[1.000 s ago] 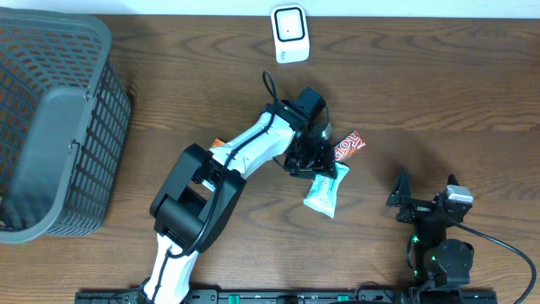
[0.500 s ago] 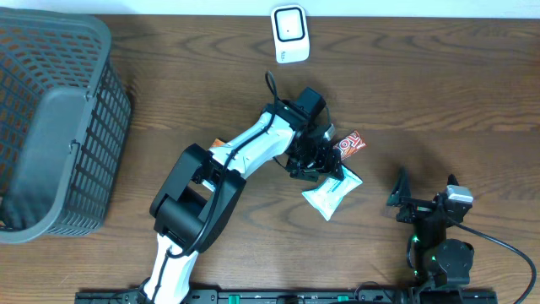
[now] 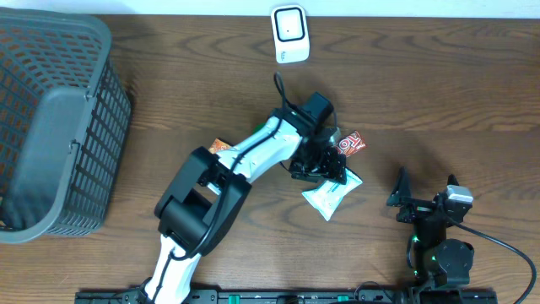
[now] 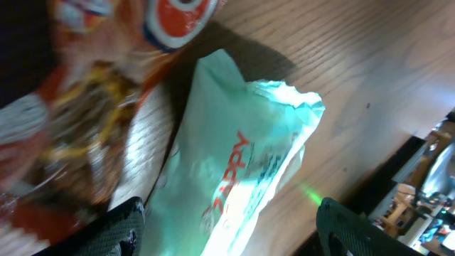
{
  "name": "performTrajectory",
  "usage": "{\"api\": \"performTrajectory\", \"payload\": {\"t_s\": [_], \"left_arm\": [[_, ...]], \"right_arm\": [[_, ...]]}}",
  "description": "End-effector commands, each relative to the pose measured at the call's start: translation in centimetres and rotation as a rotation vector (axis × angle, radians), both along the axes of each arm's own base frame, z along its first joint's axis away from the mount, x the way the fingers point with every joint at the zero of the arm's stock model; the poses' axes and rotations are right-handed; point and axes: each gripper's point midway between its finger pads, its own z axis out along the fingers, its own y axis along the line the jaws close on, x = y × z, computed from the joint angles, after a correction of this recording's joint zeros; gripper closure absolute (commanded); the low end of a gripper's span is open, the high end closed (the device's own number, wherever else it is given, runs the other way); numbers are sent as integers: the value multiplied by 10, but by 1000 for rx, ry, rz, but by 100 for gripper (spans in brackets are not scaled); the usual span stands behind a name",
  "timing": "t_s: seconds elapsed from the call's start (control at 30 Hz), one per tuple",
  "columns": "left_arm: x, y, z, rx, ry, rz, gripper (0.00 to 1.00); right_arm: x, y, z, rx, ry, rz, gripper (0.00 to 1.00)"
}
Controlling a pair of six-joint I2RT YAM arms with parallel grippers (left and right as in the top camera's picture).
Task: Scan the item barcode
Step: 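Carry the wipes pack out of the basket over the table center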
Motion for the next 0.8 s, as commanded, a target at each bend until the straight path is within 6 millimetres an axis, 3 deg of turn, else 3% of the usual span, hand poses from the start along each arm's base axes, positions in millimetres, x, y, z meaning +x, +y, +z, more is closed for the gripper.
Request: {"api": "performTrajectory", "payload": {"t_s": [0.0,0.1,0.23,0.47,0.63,0.77], "left_arm": [[-12,5,-33,62,34,-31,26],[-19,3,-41,57,73,-39,44],[-18,3,-42,56,75,-36,92],[-3,4,-20,-4,79,-4,93],[7,10,27,-51,137,111,93],[19,17,73,-91,260,322,93]], "right_arm": [[-1,-3,0,-11,2,-17,1],[-1,-4,0,-11,2,-18,1],[-1,-3,0,-11,2,-17,1],[-1,-4,0,-11,2,-18,1],[-1,-4,0,-11,2,-18,1],[-1,-3,0,-11,2,-17,1]]}}
